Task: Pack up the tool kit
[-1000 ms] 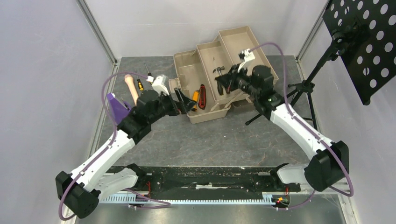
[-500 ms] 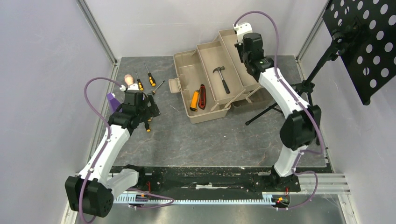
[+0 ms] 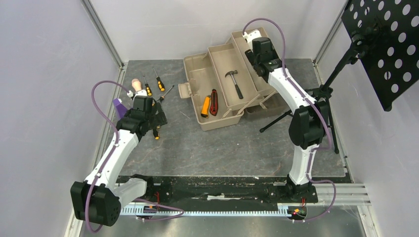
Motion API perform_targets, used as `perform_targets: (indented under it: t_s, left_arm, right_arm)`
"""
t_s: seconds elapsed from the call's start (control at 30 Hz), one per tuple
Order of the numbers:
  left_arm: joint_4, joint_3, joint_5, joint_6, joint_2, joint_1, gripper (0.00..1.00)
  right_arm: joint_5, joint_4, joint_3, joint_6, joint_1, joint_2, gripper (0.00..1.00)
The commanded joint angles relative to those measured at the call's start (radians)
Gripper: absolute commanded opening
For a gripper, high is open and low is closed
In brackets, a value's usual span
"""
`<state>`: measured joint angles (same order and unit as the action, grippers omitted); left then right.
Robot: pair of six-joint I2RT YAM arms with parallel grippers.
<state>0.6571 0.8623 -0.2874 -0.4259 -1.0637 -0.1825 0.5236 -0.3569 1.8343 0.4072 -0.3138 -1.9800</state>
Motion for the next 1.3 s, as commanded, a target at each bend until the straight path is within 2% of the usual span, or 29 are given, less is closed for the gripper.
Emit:
perform_targets:
  t_s: [0.0,0.17,0.3,0.53,0.73,0.9,1.27]
  left_arm:
    - [-0.002,0.001,-0.010,0.025,-0.012,0.005,1.00]
    - [0.014,0.013,0.008,0.003,-0.057,0.005,0.99]
    - [0.035,0.025,0.004,0.004,-0.113,0.012,0.99]
    - [0.032,0.037,0.004,0.008,-0.188,0.042,0.92]
    - [0.015,0.031,0.000,0.019,-0.271,0.070,0.85]
    - [-0.016,0.033,0.047,0.020,-0.377,0.088,0.82]
    - [-0.042,0.075,0.119,0.046,-0.568,0.133,0.72]
  right_arm:
    - [-0.056,0.030,-0.039,-0.063,0.001,0.142,0.70]
    - [-0.191,0.064,-0.223,-0.156,0.000,0.341,0.73]
    - [-0.323,0.167,-0.427,-0.225,0.001,0.508,0.74]
    - [-0.501,0.318,-0.710,-0.302,0.001,0.731,0.76]
    - [-0.553,0.349,-0.809,-0.307,0.000,0.838,0.77]
    - [-0.588,0.453,-0.897,-0.343,0.001,0.911,0.78]
    - [-0.574,0.493,-0.948,-0.347,0.000,0.971,0.82]
